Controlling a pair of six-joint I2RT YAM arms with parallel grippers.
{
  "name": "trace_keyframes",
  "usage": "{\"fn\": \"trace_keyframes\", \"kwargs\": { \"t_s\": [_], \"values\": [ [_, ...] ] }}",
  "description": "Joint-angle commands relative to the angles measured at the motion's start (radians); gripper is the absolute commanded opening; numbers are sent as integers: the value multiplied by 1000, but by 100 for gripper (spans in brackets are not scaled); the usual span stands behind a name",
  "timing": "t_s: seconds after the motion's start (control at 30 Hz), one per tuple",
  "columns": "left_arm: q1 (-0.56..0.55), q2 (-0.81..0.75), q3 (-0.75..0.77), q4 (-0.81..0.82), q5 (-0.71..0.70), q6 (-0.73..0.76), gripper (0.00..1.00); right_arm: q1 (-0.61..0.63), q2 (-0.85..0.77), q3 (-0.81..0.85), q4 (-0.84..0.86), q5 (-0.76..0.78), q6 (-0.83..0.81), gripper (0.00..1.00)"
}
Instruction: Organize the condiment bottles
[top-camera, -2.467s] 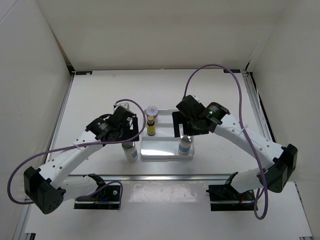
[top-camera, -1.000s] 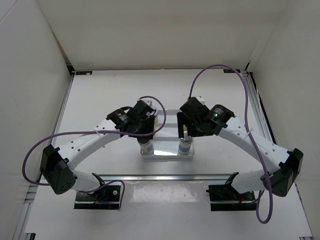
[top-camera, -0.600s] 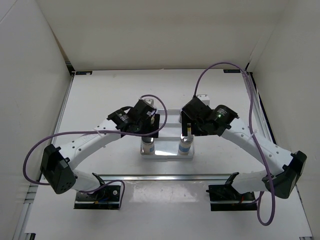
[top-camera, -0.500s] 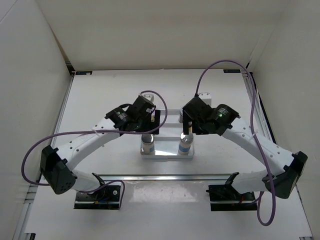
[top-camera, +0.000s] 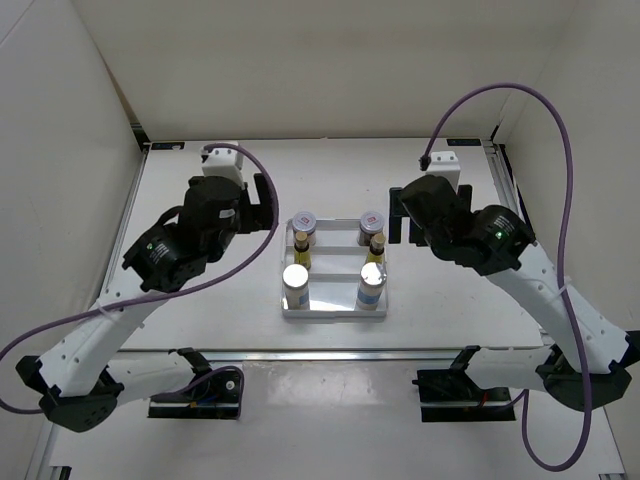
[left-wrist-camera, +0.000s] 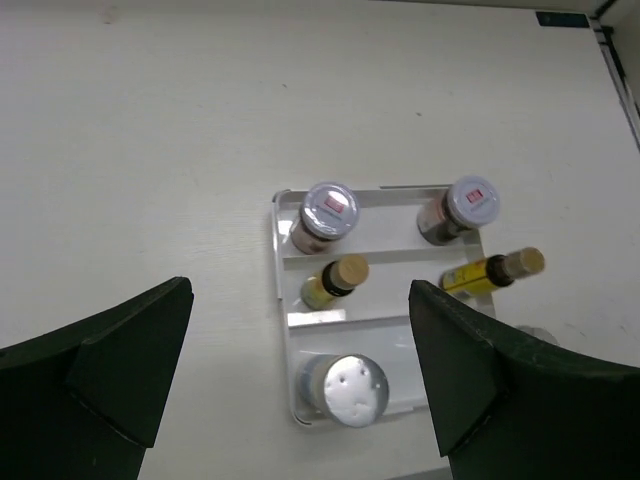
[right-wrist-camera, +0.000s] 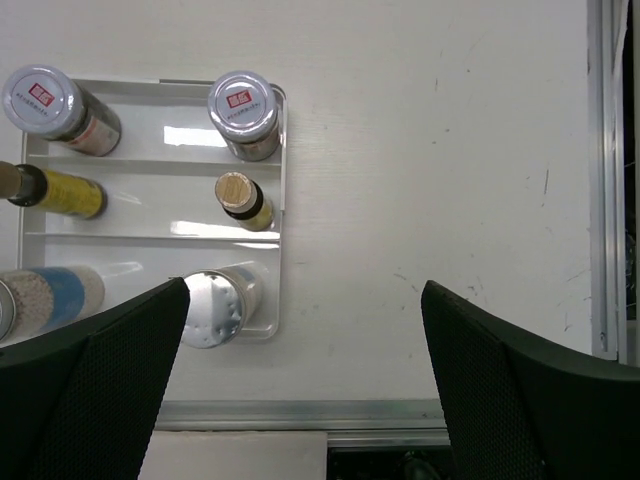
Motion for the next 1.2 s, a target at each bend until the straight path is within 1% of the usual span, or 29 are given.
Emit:
{"fn": "trace_keyframes", "kwargs": {
  "t_s": [0.0, 0.07, 0.17, 0.2, 0.3, 0.4, 0.5, 0.57, 0.63, 0.73, 0.8, 0.87, 0.97, 1.03, 1.07, 1.13, 1.17],
  "values": [
    [31, -54, -50, -16, -108, 31, 100, -1, 12, 51, 7, 67, -71, 100],
    [53, -90, -90, -16, -157, 31, 100, -10, 21, 51, 21, 87, -80, 100],
    [73, -174, -165, -7, -271, 21, 100, -10, 41, 77, 21, 110, -81, 100],
    [73, -217, -187, -7, -330, 21, 100, -10, 41, 77, 21, 127, -94, 100],
    [82, -295, -276, 57, -412, 52, 100, -10, 50, 92, 21, 158, -114, 100],
    [91, -338, -339, 111, -447, 73, 100, -21, 50, 92, 21, 167, -137, 100],
    [91, -367, -379, 120, -481, 61, 100, -42, 32, 92, 12, 167, -137, 100],
    [91, -380, -409, 142, -508, 61, 100, -42, 31, 63, 12, 167, -137, 100],
    [91, -389, -425, 153, -519, 61, 100, -74, 22, 43, 12, 167, -137, 100],
    [111, -389, -446, 176, -532, 61, 100, -143, 22, 23, -19, 124, -111, 100],
    [125, -380, -457, 194, -532, 80, 100, -217, 42, 14, -33, 85, -111, 100],
    [160, -371, -481, 214, -521, 80, 100, -275, 51, 14, -45, 28, -100, 100],
    [200, -352, -506, 235, -509, 67, 100, -314, 51, 5, -45, -12, -123, 100],
    [218, -352, -530, 248, -500, 55, 100, -323, 51, 5, -45, -12, -123, 100],
    [232, -352, -531, 248, -500, 55, 100, -332, 51, -4, -36, -23, -151, 100],
    [232, -352, -567, 292, -519, 92, 100, -332, 42, -5, -36, -35, -151, 100],
    [232, -352, -601, 347, -551, 137, 100, -332, 42, -5, -25, -35, -151, 100]
  ]
}}
